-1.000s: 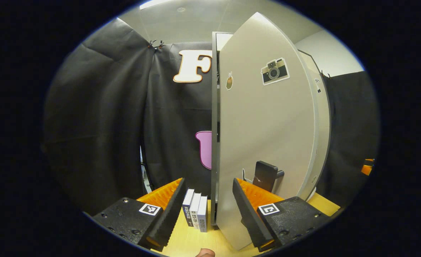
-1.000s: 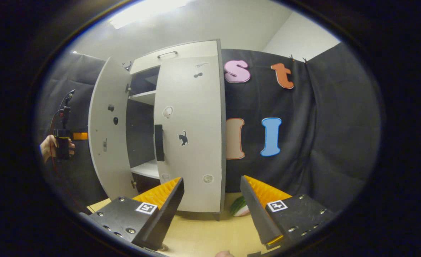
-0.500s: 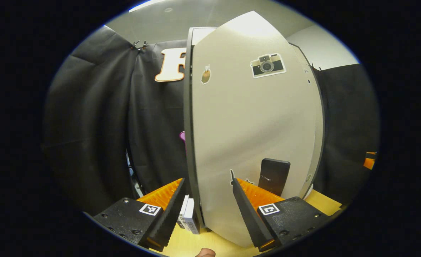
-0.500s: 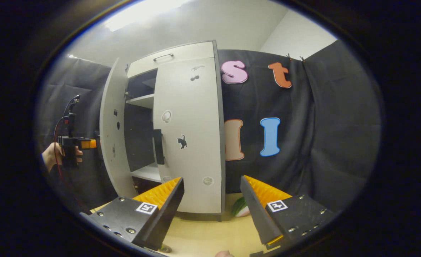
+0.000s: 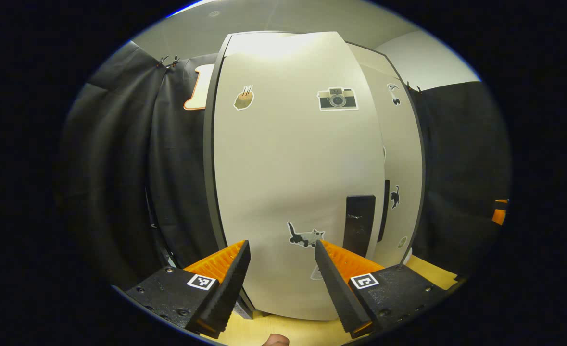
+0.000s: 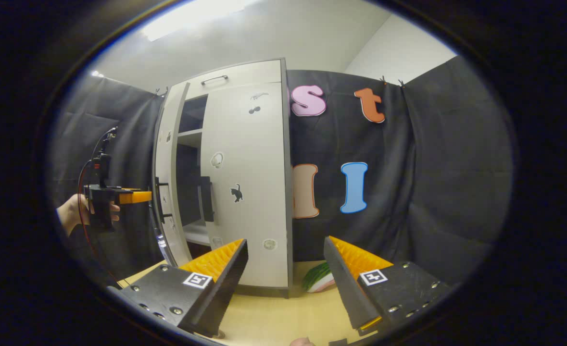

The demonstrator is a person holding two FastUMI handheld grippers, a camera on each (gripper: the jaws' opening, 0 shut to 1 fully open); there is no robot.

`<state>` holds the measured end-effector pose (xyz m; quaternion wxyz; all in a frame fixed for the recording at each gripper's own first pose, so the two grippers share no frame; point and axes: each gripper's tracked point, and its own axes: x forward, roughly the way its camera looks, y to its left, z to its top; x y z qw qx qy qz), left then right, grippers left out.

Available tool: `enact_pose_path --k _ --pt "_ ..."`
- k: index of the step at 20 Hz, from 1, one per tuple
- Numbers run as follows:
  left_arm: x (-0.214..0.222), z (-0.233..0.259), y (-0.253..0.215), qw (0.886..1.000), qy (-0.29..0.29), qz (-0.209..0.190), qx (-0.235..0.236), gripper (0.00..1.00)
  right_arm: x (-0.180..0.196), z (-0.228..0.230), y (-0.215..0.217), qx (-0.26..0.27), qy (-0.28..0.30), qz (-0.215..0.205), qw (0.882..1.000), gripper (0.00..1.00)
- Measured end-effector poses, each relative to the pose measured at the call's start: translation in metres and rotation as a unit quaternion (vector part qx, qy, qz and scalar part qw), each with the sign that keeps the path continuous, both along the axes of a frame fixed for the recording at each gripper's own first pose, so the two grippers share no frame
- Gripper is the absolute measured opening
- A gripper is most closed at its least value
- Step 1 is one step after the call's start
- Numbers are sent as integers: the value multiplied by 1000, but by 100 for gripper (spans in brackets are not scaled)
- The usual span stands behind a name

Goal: Grasp the bottle in the cabinet with the left hand and place it on the coaster, then close the right door with the right hand and the left door with the left hand.

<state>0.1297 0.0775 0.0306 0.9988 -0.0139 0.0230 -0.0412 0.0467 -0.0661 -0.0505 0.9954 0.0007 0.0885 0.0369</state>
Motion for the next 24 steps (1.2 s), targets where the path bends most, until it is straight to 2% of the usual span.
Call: enact_pose_path --k 1,2,4,10,11,12,14,24 --pt "-2 -2 2 1000 2 2 -6 87 -1 -1 1 2 0 0 1000 93" --pt "-4 -4 3 1000 5 4 -13 87 -2 -2 2 4 2 0 1000 96" --pt "-11 -7 9 1000 9 8 -21 87 -4 -1 7 5 3 4 1000 96" --pt "-39 -11 18 1000 11 24 -8 87 -5 2 30 8 -1 21 1000 96" --pt "-44 -12 18 1000 11 25 -9 87 -6 3 34 9 -3 22 1000 93" --pt "-49 -14 17 1000 10 26 -11 86 -5 5 38 11 -5 24 1000 96" --pt "-59 -19 16 1000 15 25 -13 86 -3 7 48 16 -6 30 999 93" --pt "-102 -50 20 999 26 41 -18 87 0 11 101 33 -11 50 998 96"
